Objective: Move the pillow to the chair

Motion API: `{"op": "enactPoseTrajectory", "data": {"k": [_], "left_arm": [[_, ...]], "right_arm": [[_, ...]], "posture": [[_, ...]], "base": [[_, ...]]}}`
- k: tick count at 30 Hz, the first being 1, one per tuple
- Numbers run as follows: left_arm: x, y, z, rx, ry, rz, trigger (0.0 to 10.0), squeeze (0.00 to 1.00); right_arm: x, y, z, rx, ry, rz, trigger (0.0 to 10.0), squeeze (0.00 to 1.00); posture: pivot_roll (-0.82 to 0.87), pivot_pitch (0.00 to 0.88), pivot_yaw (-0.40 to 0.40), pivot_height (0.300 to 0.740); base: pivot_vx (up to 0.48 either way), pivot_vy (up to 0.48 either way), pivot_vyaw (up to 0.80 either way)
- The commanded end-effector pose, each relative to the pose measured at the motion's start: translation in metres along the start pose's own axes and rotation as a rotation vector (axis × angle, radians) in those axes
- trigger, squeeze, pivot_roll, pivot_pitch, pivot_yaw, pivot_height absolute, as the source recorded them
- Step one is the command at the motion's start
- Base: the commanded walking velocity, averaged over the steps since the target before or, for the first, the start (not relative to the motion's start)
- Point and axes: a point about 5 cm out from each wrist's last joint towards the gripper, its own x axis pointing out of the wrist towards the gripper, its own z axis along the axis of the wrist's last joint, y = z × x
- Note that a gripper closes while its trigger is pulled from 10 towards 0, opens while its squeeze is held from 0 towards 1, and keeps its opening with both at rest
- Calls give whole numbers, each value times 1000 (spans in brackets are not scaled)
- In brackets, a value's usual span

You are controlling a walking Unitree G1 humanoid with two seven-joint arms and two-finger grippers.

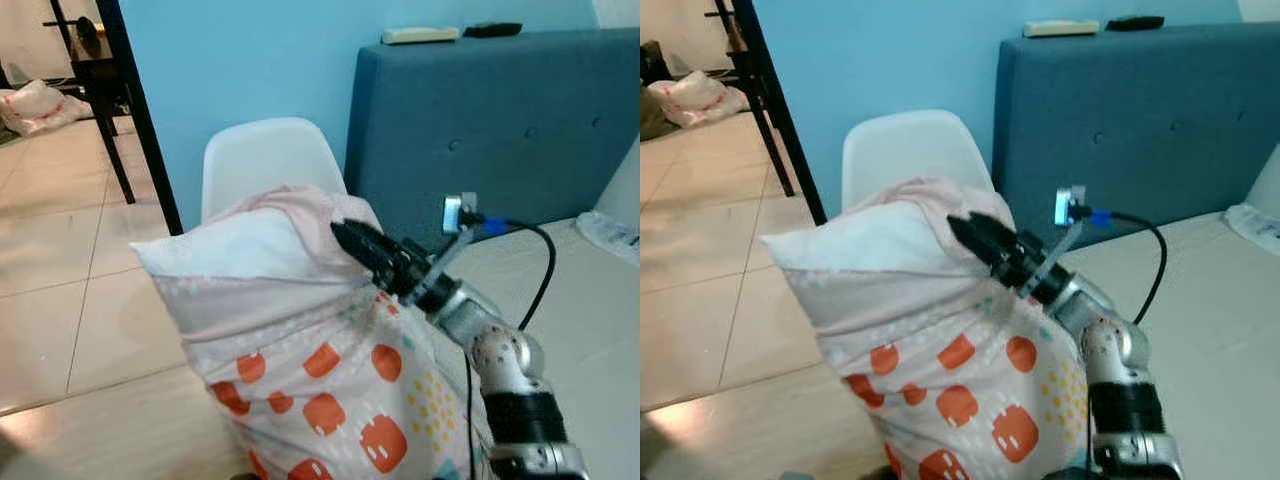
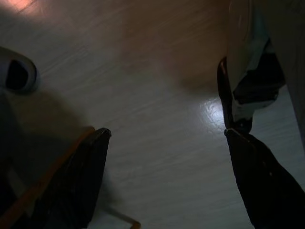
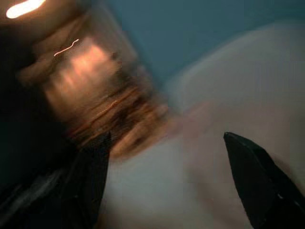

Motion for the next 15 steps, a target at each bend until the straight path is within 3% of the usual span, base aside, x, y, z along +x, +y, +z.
{"op": "enactPoseTrajectory", "data": {"k": [1,2,3,4,5,6,7,9,11,12,13,14,15], "left_arm": [[-1,0,-4,1,13,-5,10000,0],[-1,0,-4,1,13,-5,10000,0],[-1,0,-4,3,12,-5,10000,0],[-1,0,-3,3,10,-6,10000,0],[-1,0,-3,3,10,-6,10000,0],[0,-1,-2,4,8,-6,10000,0],[0,-1,-1,5,6,-7,10000,0],[0,-1,0,5,4,-7,10000,0],[0,-1,0,5,1,-7,10000,0],[0,-1,0,5,1,-7,10000,0],[0,-1,0,5,0,-7,10000,0],[0,-1,0,5,0,-7,10000,0],[0,-1,0,4,1,-7,10000,0]], "right_arm": [[-10,-26,32,-40,-199,-250,10000,0],[-10,-26,32,-40,-199,-250,10000,0],[-11,-28,36,-75,-216,-272,10000,282],[-14,-30,35,-130,-189,-306,10000,694],[-14,-30,35,-130,-189,-306,10000,694],[-16,-31,31,-211,-141,-330,10000,878],[-16,-31,25,-266,-88,-352,10000,808],[-16,-31,20,-306,-52,-363,10000,796],[-14,-34,12,-317,-28,-385,10000,702],[-14,-34,12,-317,-28,-385,10000,702],[-14,-37,10,-335,-23,-408,10000,502],[-14,-37,10,-335,-23,-408,10000,502],[-14,-40,9,-337,-21,-430,3490,0]], "posture": [[106,0,-16,611],[106,0,-16,611],[106,0,-16,611],[107,0,-15,611],[107,0,-15,611],[106,0,-14,611],[108,0,-14,611],[108,0,-14,611],[113,0,-15,611],[113,0,-15,611],[114,0,-16,611],[114,0,-16,611],[115,0,-17,611]], "base": [[0,0,0],[0,0,0],[0,0,0],[0,0,0],[0,0,0],[0,0,0],[0,0,0],[0,0,0],[0,0,0],[0,0,0],[0,0,0],[0,0,0],[0,0,0]]}}
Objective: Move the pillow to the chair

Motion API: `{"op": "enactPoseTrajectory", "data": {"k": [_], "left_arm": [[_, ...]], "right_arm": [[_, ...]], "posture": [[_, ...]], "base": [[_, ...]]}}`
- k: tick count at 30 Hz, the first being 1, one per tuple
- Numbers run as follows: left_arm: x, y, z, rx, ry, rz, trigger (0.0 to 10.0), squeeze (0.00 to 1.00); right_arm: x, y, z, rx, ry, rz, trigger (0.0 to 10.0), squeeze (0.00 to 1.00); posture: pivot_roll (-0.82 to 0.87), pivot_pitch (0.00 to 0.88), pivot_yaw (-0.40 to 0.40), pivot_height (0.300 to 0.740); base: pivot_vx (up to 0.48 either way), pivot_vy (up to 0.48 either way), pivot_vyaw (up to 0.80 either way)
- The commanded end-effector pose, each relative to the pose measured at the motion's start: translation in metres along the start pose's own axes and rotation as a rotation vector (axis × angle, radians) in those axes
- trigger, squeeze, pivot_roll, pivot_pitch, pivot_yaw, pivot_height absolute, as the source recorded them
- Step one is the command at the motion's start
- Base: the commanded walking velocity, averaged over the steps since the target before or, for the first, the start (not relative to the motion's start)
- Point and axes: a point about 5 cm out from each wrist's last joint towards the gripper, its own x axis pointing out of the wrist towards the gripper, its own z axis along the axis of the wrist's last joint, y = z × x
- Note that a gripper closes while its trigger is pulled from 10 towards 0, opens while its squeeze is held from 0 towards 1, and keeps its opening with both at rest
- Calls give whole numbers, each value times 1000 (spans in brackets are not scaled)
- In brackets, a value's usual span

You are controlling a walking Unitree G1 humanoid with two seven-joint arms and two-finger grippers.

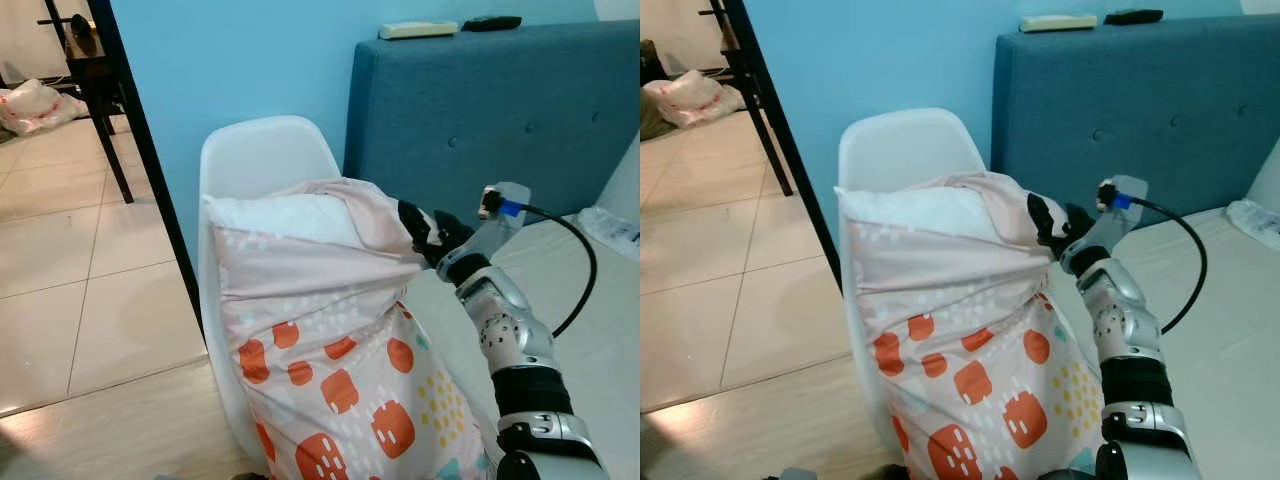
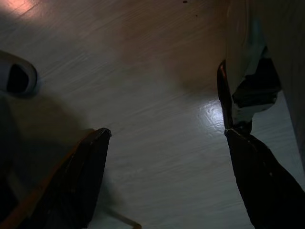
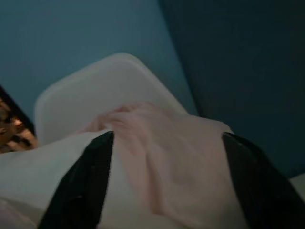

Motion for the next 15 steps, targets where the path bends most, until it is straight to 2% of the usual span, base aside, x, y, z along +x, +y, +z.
{"op": "enactPoseTrajectory", "data": {"k": [1,3,4,5,6,7,8,9,10,11,13,14,15], "left_arm": [[-1,-1,-3,2,7,-5,10000,0],[-1,-1,-5,1,10,-5,10000,0],[-1,-1,-5,1,11,-4,10000,0],[-1,-1,-5,1,11,-4,10000,0],[-1,-1,-6,1,13,-3,10000,0],[-1,-1,-6,1,13,-3,10000,0],[-1,0,-6,1,13,-3,10000,0],[-1,0,-6,1,13,-3,10000,0],[-1,0,-6,2,14,-3,10000,0],[-1,0,-6,2,14,-3,10000,0],[-1,0,-5,4,12,-5,10000,0],[-1,-1,-4,5,10,-6,10000,0],[-1,-1,-4,5,10,-6,10000,0]], "right_arm": [[0,-7,-5,-37,18,-58,0,0],[1,-10,-2,-78,-14,-83,0,0],[2,-7,4,-17,-64,-61,0,0],[2,-7,4,-17,-64,-61,0,0],[3,0,14,146,-142,10,0,0],[3,0,14,146,-142,10,0,0],[4,7,17,225,-159,76,0,0],[4,7,17,225,-159,76,0,0],[2,27,12,169,-63,262,0,0],[2,27,12,169,-63,262,0,0],[-11,49,-12,-34,133,511,0,0],[-21,57,-22,-83,209,631,0,0],[-21,57,-22,-83,209,631,0,0]], "posture": [[115,0,-18,611],[118,0,-19,611],[119,0,-20,611],[119,0,-20,611],[118,0,-20,611],[118,0,-20,611],[118,0,-20,611],[118,0,-20,611],[114,0,-18,611],[114,0,-18,611],[113,0,-18,611],[113,0,-19,611],[113,0,-19,611]], "base": [[0,0,0],[0,0,0],[0,0,0],[0,0,0],[0,0,0],[0,0,0],[0,0,0],[0,0,0],[0,0,0],[0,0,0],[0,0,0],[0,0,0],[0,0,0]]}}
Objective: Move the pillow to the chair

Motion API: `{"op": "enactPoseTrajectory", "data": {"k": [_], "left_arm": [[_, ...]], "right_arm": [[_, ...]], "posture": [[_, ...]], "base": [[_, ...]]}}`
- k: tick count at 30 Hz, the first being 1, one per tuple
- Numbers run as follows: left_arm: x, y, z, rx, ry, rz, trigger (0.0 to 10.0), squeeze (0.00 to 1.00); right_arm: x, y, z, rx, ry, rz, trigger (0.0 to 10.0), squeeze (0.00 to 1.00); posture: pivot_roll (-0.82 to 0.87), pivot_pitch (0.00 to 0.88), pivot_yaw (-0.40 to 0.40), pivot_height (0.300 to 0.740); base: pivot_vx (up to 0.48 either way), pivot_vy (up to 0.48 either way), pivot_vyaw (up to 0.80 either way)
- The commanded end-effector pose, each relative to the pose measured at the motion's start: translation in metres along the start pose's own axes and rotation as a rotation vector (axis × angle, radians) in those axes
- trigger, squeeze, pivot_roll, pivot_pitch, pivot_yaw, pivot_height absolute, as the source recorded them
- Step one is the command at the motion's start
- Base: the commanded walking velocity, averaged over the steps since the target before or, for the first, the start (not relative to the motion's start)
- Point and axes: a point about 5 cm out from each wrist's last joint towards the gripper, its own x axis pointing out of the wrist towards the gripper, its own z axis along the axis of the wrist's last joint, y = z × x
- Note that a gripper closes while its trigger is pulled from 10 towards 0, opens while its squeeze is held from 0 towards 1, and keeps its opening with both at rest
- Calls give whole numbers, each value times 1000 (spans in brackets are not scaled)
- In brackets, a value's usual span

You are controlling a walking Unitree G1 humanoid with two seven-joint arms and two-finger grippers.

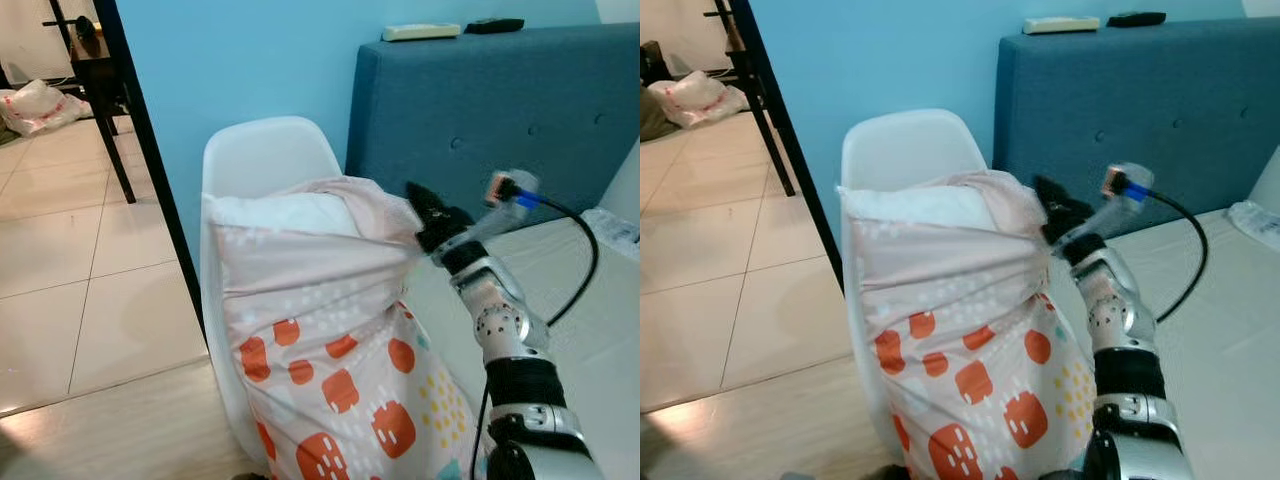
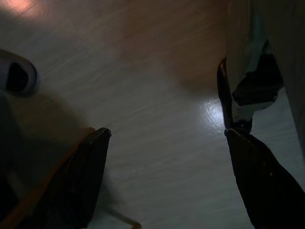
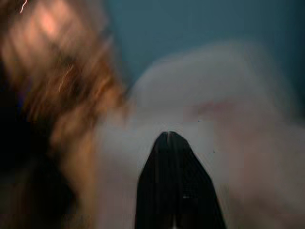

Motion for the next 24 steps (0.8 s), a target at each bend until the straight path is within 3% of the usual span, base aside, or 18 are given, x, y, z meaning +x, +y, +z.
{"op": "enactPoseTrajectory", "data": {"k": [1,5,7,8,9,10,11,12,13,14,15,16,19,24], "left_arm": [[0,-1,-1,6,4,-7,10000,0],[0,-1,1,7,0,-8,10000,0],[0,-1,1,11,0,-10,10000,0],[0,-1,1,12,0,-11,10000,0],[0,-1,0,13,1,-12,10000,0],[0,-1,0,13,1,-13,10000,0],[0,-2,0,14,2,-14,10000,0],[0,-2,0,14,2,-14,10000,0],[0,-2,0,14,2,-15,10000,0],[0,-2,0,14,2,-15,10000,0],[0,-2,0,14,3,-15,10000,0],[0,-2,0,13,3,-15,10000,0],[0,-2,-1,11,3,-14,10000,0],[0,-3,-1,9,3,-14,10000,0]], "right_arm": [[-2,23,-19,5,111,203,0,0],[-6,29,-12,65,31,267,0,0],[-4,21,-7,85,-25,192,0,0],[-2,10,-3,91,-72,96,0,0],[0,-2,2,124,-121,-10,902,0],[0,-9,4,150,-150,-78,1137,0],[-2,-22,13,193,-225,-190,8902,0],[-2,-22,13,193,-225,-190,8902,0],[-11,-40,29,283,-394,-338,10000,0],[-11,-40,29,283,-394,-338,10000,0],[-17,-48,35,338,-471,-392,10000,0],[-22,-52,37,364,-508,-425,10000,1000],[-36,-65,41,263,-510,-566,10000,1000],[-41,-66,54,-90,-403,-690,10000,1000]], "posture": [[113,0,-19,611],[108,0,-15,611],[107,0,-14,611],[105,0,-12,611],[105,0,-12,611],[105,0,-12,611],[106,0,-10,611],[106,0,-10,611],[108,0,-11,611],[108,0,-11,611],[107,0,-11,611],[108,0,-11,611],[111,0,-13,611],[111,0,-13,611]], "base": [[0,0,0],[0,0,0],[0,0,0],[0,0,0],[0,0,0],[0,0,0],[0,0,0],[0,0,0],[0,0,0],[0,0,0],[0,0,0],[0,0,0],[0,0,0],[0,0,0]]}}
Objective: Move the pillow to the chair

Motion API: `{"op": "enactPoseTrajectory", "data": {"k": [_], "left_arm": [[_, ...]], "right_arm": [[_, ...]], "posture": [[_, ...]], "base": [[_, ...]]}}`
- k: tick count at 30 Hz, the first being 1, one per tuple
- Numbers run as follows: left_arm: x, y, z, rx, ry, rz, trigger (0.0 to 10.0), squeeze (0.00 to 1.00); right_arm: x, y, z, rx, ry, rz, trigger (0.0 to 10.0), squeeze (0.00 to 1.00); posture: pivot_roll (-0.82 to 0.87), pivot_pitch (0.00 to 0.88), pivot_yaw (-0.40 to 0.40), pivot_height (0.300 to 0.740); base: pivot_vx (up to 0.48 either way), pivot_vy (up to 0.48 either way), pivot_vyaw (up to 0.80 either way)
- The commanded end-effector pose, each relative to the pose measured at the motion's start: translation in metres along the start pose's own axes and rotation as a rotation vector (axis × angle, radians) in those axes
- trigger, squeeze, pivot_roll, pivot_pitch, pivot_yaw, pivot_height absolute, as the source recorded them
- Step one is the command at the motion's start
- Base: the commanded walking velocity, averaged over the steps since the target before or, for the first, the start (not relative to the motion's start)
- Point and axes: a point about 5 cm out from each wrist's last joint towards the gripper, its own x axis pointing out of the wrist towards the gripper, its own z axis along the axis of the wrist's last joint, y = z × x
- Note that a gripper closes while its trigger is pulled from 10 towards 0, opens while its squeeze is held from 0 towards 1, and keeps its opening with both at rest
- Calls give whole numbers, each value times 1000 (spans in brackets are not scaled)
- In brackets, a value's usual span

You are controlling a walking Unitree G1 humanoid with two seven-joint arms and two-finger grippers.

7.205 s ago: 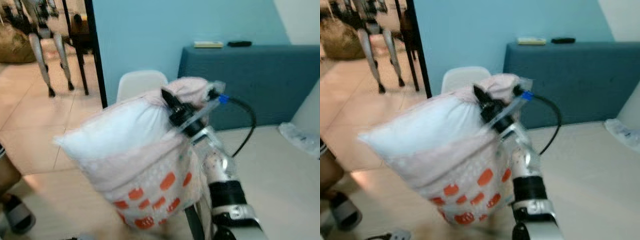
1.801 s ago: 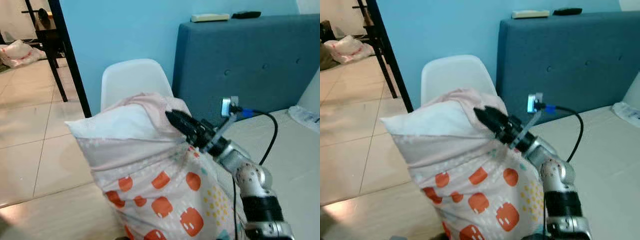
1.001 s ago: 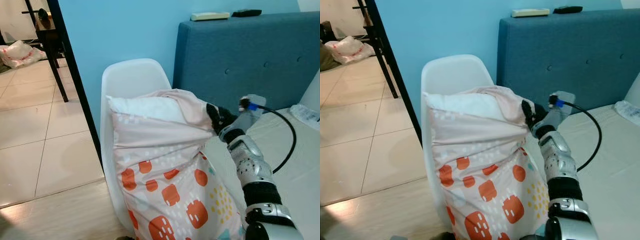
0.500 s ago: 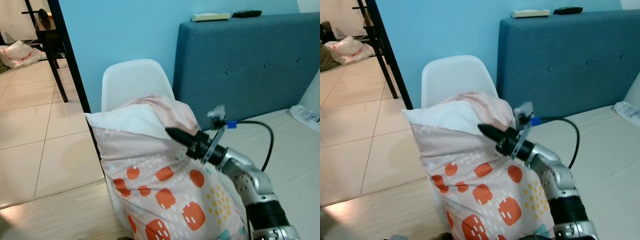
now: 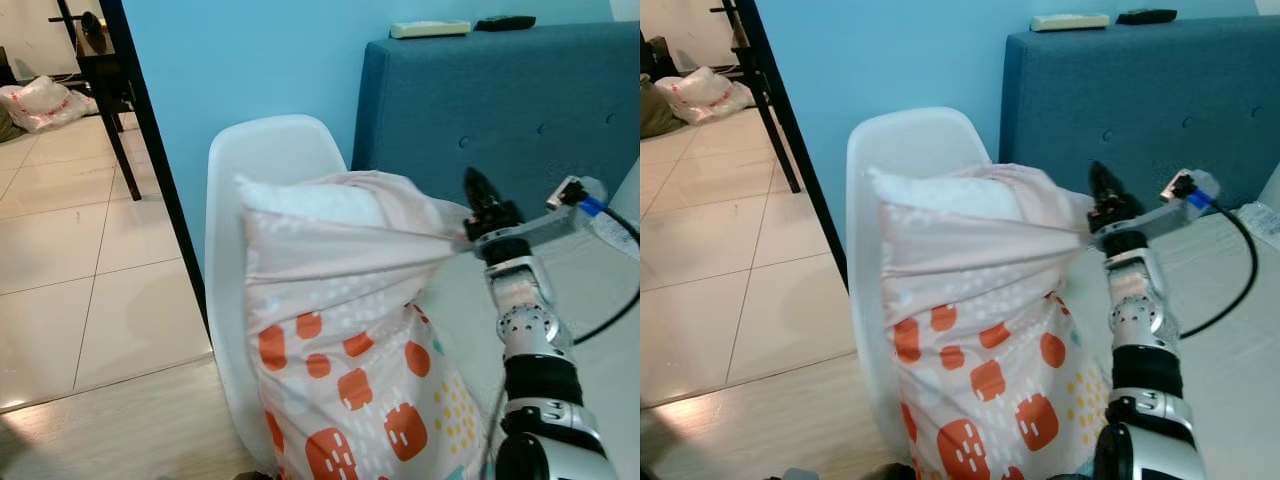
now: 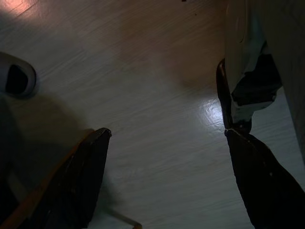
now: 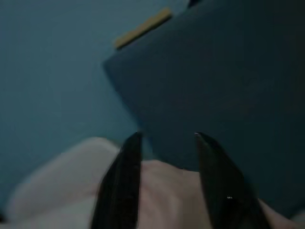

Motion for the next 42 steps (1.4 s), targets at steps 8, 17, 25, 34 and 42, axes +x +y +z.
{"op": "enactPoseTrajectory", "data": {"k": [8,17,25,34,42], "left_arm": [[0,-2,-3,2,14,-10,10000,0],[0,-4,-1,0,10,-13,10000,0],[0,-4,-2,0,10,-14,10000,0],[0,-4,0,-4,5,-13,10000,0],[0,-3,-1,1,8,-12,10000,0]], "right_arm": [[8,16,8,-535,8,48,10000,1000],[5,52,-20,-897,117,386,10000,1000],[3,88,-3,-449,58,558,10000,1000],[16,78,22,1,-77,371,10000,0],[13,72,36,461,-123,402,0,0]], "posture": [[106,0,-13,611],[105,0,-14,611],[105,0,-15,611],[109,0,-20,611],[106,0,-15,611]], "base": [[0,0,0],[0,0,0],[0,0,0],[0,0,0],[0,0,0]]}}
